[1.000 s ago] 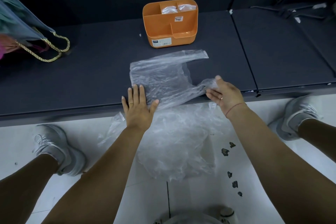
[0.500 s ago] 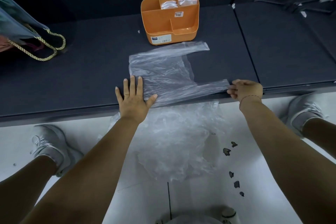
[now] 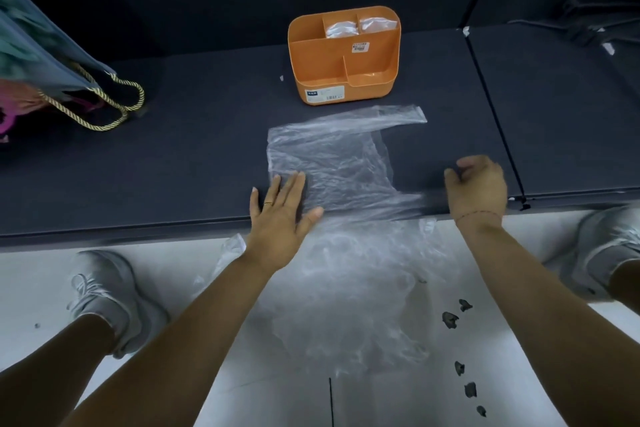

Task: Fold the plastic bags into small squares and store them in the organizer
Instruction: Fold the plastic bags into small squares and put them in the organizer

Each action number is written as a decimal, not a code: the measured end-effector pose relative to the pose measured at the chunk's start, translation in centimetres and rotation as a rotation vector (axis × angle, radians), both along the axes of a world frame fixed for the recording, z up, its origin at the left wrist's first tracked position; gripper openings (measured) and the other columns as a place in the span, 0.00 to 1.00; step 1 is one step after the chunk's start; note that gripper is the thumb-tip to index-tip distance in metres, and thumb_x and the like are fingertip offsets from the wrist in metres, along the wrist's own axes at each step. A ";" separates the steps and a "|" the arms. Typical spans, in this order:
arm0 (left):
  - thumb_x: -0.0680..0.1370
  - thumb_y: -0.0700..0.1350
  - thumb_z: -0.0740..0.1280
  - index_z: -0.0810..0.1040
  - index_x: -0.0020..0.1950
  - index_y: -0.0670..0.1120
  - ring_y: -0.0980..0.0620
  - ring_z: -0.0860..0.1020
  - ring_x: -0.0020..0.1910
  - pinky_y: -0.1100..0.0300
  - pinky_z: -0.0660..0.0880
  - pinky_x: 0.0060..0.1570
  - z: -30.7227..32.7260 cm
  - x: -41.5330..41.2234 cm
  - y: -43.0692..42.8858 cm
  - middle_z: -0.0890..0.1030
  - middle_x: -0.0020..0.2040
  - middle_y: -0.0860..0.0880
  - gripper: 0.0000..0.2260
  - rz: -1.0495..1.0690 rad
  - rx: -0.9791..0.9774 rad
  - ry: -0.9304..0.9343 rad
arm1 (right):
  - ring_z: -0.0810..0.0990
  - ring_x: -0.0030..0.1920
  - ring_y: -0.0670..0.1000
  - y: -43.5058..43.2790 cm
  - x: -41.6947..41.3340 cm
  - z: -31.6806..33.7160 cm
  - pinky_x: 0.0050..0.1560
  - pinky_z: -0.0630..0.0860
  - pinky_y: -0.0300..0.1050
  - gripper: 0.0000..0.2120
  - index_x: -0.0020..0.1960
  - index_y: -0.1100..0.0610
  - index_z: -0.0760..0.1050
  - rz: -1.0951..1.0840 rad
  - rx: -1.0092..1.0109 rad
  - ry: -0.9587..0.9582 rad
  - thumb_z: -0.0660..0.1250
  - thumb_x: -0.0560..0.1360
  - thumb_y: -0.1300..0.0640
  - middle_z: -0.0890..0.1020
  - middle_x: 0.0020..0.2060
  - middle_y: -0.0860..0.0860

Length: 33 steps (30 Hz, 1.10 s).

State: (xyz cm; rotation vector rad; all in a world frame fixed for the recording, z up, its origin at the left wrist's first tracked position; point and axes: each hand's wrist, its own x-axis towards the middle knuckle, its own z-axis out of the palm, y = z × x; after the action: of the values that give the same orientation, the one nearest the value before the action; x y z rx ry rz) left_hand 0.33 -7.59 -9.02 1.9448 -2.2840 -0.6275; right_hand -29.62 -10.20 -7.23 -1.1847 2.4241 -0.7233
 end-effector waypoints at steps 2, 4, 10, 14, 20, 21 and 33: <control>0.69 0.76 0.29 0.47 0.81 0.51 0.56 0.42 0.79 0.54 0.31 0.74 0.6 -0.2 -1.4 0.47 0.80 0.56 0.46 0.085 -0.065 0.078 | 0.75 0.56 0.57 -1.6 2.0 -0.2 0.56 0.70 0.44 0.13 0.59 0.57 0.77 0.164 -0.085 0.010 0.67 0.76 0.57 0.78 0.54 0.59; 0.71 0.74 0.30 0.47 0.81 0.49 0.56 0.40 0.79 0.58 0.29 0.72 0.9 -0.5 -3.3 0.45 0.80 0.54 0.45 0.075 -0.113 0.023 | 0.74 0.60 0.59 -2.9 4.8 -0.4 0.64 0.69 0.48 0.17 0.63 0.57 0.77 0.417 -0.110 0.015 0.65 0.76 0.54 0.77 0.60 0.59; 0.72 0.70 0.33 0.43 0.80 0.48 0.53 0.38 0.79 0.55 0.30 0.74 -0.8 -1.4 -7.0 0.42 0.81 0.50 0.42 0.037 -0.063 -0.102 | 0.49 0.78 0.53 -5.0 11.4 -2.2 0.76 0.40 0.49 0.27 0.78 0.54 0.56 0.989 0.044 0.200 0.55 0.82 0.47 0.53 0.78 0.52; 0.69 0.73 0.25 0.39 0.79 0.51 0.53 0.37 0.79 0.53 0.30 0.74 -2.2 0.4 -6.8 0.40 0.80 0.52 0.44 0.017 -0.091 -0.198 | 0.61 0.74 0.58 -6.0 8.5 -2.9 0.76 0.53 0.51 0.23 0.72 0.59 0.67 0.750 -0.050 0.149 0.59 0.81 0.49 0.66 0.73 0.56; 0.74 0.72 0.35 0.47 0.81 0.50 0.55 0.42 0.79 0.54 0.28 0.73 -1.3 1.3 -7.6 0.48 0.81 0.53 0.41 0.020 -0.130 -0.122 | 0.74 0.52 0.49 -8.8 1.3 -0.4 0.62 0.73 0.48 0.12 0.57 0.53 0.77 0.318 -0.207 -0.199 0.70 0.74 0.57 0.71 0.52 0.49; 0.75 0.70 0.37 0.49 0.81 0.49 0.55 0.43 0.79 0.54 0.29 0.73 -1.0 0.8 -8.0 0.49 0.81 0.52 0.39 0.019 -0.146 -0.100 | 0.72 0.56 0.49 -9.6 0.6 -0.1 0.66 0.69 0.47 0.17 0.62 0.50 0.75 0.347 -0.145 -0.263 0.71 0.74 0.54 0.68 0.56 0.49; 0.72 0.71 0.33 0.36 0.78 0.51 0.53 0.35 0.78 0.57 0.30 0.74 -2.1 -1.5 -9.9 0.38 0.80 0.51 0.40 -0.011 -0.075 -0.161 | 0.76 0.48 0.46 -14.4 -1.4 2.1 0.63 0.69 0.44 0.17 0.36 0.57 0.75 0.606 0.228 -0.473 0.66 0.77 0.47 0.77 0.40 0.48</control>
State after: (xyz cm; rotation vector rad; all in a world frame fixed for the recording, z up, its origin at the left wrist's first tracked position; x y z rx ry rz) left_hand -1.12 -17.51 -11.08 2.0175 -2.3735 -0.3935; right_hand -31.06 -24.59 -5.12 -1.3649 1.5925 -0.4512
